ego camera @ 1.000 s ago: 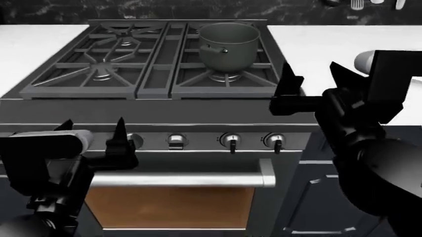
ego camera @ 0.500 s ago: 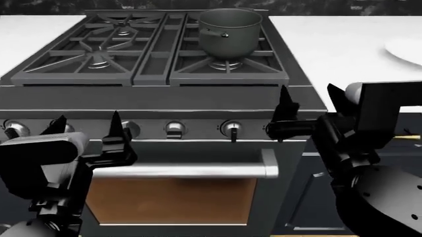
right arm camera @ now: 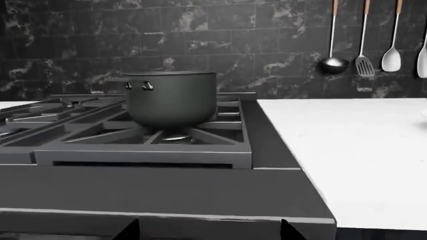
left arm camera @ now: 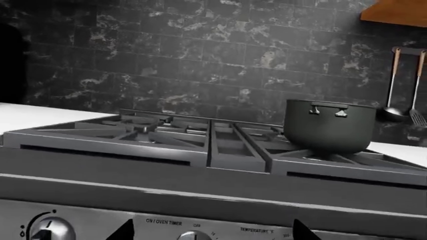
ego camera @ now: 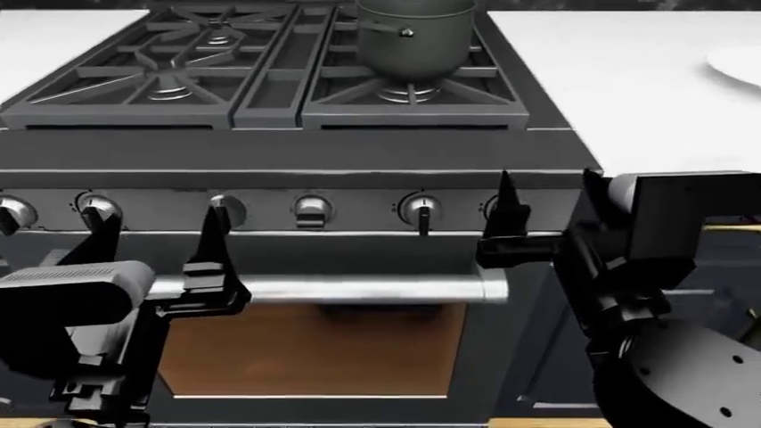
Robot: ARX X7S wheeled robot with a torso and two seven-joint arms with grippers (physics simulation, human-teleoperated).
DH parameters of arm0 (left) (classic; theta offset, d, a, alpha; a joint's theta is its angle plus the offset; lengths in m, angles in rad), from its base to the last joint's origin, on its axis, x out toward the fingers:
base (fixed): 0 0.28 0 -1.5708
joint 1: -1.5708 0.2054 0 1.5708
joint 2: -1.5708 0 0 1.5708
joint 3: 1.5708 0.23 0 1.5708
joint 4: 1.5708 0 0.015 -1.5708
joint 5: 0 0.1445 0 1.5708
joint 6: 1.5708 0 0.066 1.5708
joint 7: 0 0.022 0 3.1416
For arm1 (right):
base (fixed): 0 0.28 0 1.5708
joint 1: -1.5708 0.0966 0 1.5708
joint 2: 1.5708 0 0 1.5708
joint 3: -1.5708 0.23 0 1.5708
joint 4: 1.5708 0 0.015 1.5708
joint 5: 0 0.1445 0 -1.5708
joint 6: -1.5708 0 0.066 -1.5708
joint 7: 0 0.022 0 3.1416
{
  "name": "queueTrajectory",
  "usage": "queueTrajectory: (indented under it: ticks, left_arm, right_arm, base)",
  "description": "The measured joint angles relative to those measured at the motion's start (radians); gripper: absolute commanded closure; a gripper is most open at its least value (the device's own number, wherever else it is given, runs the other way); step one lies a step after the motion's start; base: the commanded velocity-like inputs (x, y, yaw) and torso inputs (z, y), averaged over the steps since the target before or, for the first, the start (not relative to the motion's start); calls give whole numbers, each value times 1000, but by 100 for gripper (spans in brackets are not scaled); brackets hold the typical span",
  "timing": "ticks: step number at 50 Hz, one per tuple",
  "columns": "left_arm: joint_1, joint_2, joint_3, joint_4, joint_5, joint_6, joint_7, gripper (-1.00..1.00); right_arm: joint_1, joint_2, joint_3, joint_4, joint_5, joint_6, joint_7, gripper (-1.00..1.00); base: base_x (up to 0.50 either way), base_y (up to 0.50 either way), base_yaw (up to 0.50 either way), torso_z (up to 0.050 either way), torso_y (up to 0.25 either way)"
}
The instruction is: Frozen meat rests on a plate on the counter. Retrieve the meat and place it in a pot on a burner. Then turn the burner on.
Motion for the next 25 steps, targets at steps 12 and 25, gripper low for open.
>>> queueTrajectory:
  ticks: [12, 25]
  left_arm:
    - [28, -2, -8, 3, 10, 27, 7, -100]
    - [38, -2, -10, -4, 16, 39, 10, -100]
  right_arm:
    - [-5, -9, -3, 19, 0, 0, 6, -100]
    - [-8, -4, 9, 38, 32, 8, 22, -100]
  base:
    - [0, 0, 0, -50, 0]
    - [0, 0, 0, -50, 0]
